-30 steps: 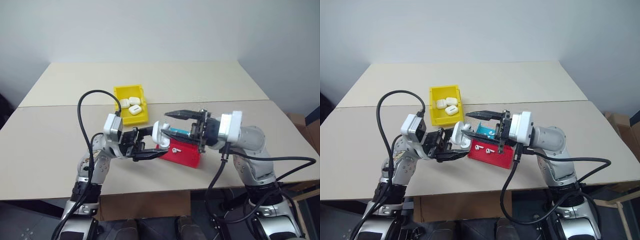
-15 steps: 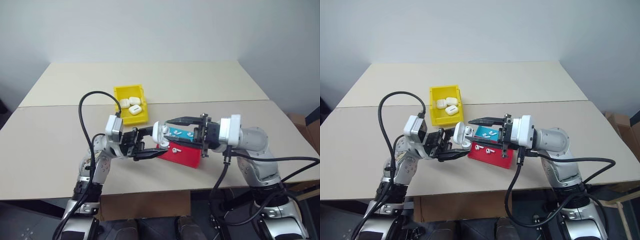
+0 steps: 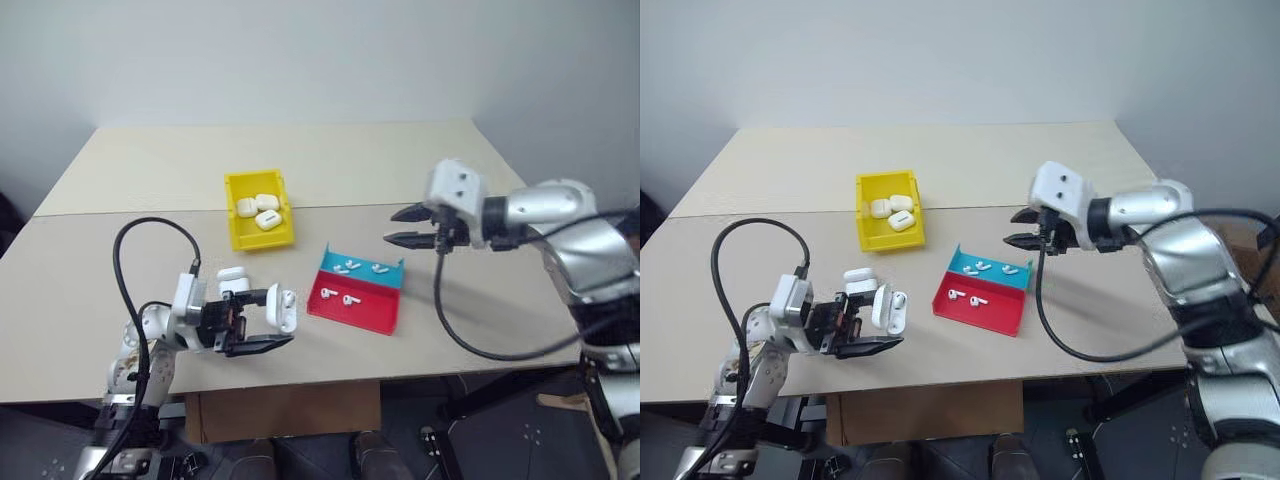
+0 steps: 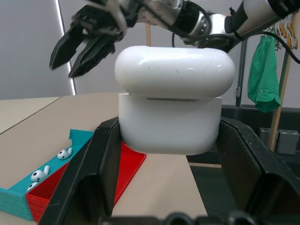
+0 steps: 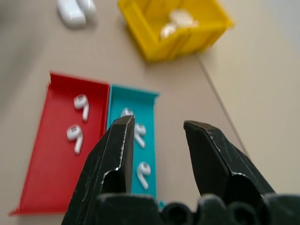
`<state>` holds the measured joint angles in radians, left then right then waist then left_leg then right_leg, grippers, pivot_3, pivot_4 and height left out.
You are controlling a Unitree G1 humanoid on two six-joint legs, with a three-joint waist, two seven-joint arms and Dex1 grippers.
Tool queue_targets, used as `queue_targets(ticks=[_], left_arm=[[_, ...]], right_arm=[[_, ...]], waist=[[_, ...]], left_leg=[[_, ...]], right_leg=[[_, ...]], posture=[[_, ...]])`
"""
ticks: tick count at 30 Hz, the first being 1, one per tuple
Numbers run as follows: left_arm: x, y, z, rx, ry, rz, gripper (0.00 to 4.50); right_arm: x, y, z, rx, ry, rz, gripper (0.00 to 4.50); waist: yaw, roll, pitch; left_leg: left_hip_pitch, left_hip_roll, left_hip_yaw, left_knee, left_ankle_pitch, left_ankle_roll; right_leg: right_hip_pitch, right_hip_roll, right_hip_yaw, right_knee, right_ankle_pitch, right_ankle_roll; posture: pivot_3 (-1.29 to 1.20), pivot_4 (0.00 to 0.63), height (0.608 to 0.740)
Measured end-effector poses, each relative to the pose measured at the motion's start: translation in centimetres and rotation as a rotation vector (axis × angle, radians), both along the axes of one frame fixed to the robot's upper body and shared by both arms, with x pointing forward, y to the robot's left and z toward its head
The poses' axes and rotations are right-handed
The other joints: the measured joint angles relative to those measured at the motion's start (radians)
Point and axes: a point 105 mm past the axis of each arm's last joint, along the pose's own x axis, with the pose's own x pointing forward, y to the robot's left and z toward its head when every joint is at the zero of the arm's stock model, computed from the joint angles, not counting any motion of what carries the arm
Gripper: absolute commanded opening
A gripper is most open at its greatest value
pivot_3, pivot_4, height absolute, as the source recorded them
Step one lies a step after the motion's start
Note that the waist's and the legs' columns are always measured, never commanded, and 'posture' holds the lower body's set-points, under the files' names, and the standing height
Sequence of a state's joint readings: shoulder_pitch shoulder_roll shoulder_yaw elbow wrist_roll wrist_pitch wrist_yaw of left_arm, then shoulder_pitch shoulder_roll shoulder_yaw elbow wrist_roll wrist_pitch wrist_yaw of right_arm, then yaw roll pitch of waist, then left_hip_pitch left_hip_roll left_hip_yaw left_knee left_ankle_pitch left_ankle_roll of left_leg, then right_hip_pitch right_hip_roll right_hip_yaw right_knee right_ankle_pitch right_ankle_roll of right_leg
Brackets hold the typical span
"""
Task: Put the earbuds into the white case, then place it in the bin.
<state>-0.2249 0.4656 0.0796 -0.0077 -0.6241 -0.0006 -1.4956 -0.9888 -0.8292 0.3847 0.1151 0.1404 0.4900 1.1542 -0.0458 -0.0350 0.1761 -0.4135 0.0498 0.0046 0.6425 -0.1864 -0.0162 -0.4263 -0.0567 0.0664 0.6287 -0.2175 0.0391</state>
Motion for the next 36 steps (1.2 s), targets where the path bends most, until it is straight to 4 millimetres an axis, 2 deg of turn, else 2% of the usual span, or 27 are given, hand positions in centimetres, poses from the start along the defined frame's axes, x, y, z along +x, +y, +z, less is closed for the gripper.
queue_targets(ticks=[4, 9, 13, 19, 36], left_arm=[[0.0, -0.2, 0.3, -0.016, -0.013, 0.040, 2.76], [-0.1, -0.3, 0.4, -0.027, -0.014, 0.073, 2.76], [-0.1, -0.2, 0.3, -0.030, -0.014, 0.090, 2.76], [-0.5, -0.3, 0.0, -0.028, -0.005, 0.101, 2.76], [-0.6, -0.5, 0.2, -0.025, -0.015, 0.116, 2.76]], right_arm=[[2.3, 1.1, -1.8, -0.184, 0.060, 0.003, 2.15], [4.0, 2.3, -3.0, -0.313, 0.095, 0.045, 2.15], [4.6, 2.7, -4.6, -0.389, 0.128, 0.086, 2.15], [5.1, 1.8, -7.5, -0.481, 0.188, 0.068, 2.15], [5.4, 1.7, -8.4, -0.460, 0.229, 0.047, 2.15]], waist=[[0.001, 0.000, 0.000], [0.003, 0.000, 0.000], [0.003, 0.000, 0.000], [0.000, 0.001, 0.001], [-0.001, 0.001, 0.001]], left_leg=[[-0.001, 0.000, 0.000, 0.000, 0.000, 0.000], [-0.002, 0.000, 0.000, 0.000, 0.000, 0.001], [-0.002, 0.000, 0.000, 0.000, 0.000, 0.001], [-0.002, 0.000, 0.000, 0.000, 0.000, 0.001], [-0.001, 0.000, 0.000, 0.000, 0.000, 0.001]], right_leg=[[-0.001, 0.000, 0.000, 0.000, 0.004, 0.005], [-0.002, 0.000, -0.001, 0.000, 0.008, 0.000], [-0.001, 0.000, -0.001, 0.000, 0.008, -0.001], [-0.002, 0.000, -0.001, 0.001, 0.008, -0.001], [-0.002, 0.000, -0.001, 0.002, 0.008, -0.001]], posture=[[0.00, 0.150, 0.740], [0.00, 0.150, 0.740], [0.00, 0.150, 0.740], [0.00, 0.150, 0.740], [0.00, 0.150, 0.740]])
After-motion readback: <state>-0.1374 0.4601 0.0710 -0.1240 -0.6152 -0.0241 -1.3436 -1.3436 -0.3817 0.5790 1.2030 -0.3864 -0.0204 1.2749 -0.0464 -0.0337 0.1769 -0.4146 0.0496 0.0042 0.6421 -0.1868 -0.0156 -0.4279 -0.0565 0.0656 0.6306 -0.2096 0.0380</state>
